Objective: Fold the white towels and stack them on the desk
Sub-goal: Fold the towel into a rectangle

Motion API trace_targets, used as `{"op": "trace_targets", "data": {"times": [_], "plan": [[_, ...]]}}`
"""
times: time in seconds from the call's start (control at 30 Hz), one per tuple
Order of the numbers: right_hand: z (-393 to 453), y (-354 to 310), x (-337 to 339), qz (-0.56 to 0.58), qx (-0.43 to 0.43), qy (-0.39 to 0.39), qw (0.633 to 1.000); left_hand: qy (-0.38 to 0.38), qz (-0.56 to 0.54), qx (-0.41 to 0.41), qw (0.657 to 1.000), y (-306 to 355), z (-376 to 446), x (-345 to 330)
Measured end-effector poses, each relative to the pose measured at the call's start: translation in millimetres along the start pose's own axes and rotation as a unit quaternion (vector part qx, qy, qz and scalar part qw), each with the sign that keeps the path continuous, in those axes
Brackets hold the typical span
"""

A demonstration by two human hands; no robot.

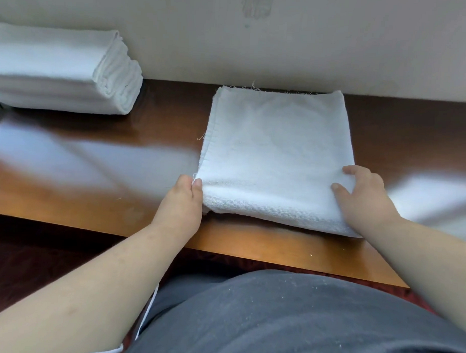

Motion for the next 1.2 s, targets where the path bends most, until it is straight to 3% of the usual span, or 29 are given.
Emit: {"op": "trace_targets", "data": {"times": [0.17, 0.37, 0.47, 0.6, 0.7, 0.8, 0.87, 1.0, 1.2], "plan": [[-0.3, 8.8, 11.7, 0.043, 0.014, -0.007, 0.999, -0.134, 0.073, 0.022, 0.988, -3.6, 19.6, -3.3], [-17.6, 12.8, 10.1, -0.042, 0.127, 0.044, 0.990, -0.097, 0.062, 0.024, 0.993, 7.6, 101.6, -3.4], [-12.7, 12.8, 4.3, -0.022, 0.144, 0.056, 0.988, -0.053, 0.061, 0.041, 0.996, -1.1, 131.4, -4.7], [-9.9, 19.2, 3.0, 0.005, 0.159, 0.057, 0.986, -0.027, 0.021, -0.004, 0.999, -5.5, 136.1, -3.9], [-3.6, 24.1, 4.8, 0.019, 0.166, 0.057, 0.984, -0.056, 0.004, -0.003, 0.998, -6.7, 138.6, -2.6], [0.2, 27.3, 1.7, 0.018, 0.168, 0.062, 0.984, -0.141, 0.039, 0.012, 0.989, -1.7, 153.5, -2.4], [1.8, 30.9, -1.9, 0.007, 0.162, 0.063, 0.985, -0.158, 0.074, -0.003, 0.985, 11.3, 176.1, -1.4], [4.6, 37.9, -8.8, -0.017, 0.148, 0.062, 0.987, -0.103, 0.084, -0.023, 0.991, 30.7, 228.7, -5.0], [-0.1, 29.0, -5.3, -0.017, 0.154, 0.073, 0.985, -0.011, -0.016, -0.003, 1.000, 13.9, 256.9, -7.2]]}}
Point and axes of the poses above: each hand's wrist, its own z-axis towards the middle knuckle, its own x-axis out of the back of the hand, y = z × x, the point moved 8 cm from there along z, towards the middle knuckle, and after that the axes turned 15 degrees about -x, right-handed, at the moved point
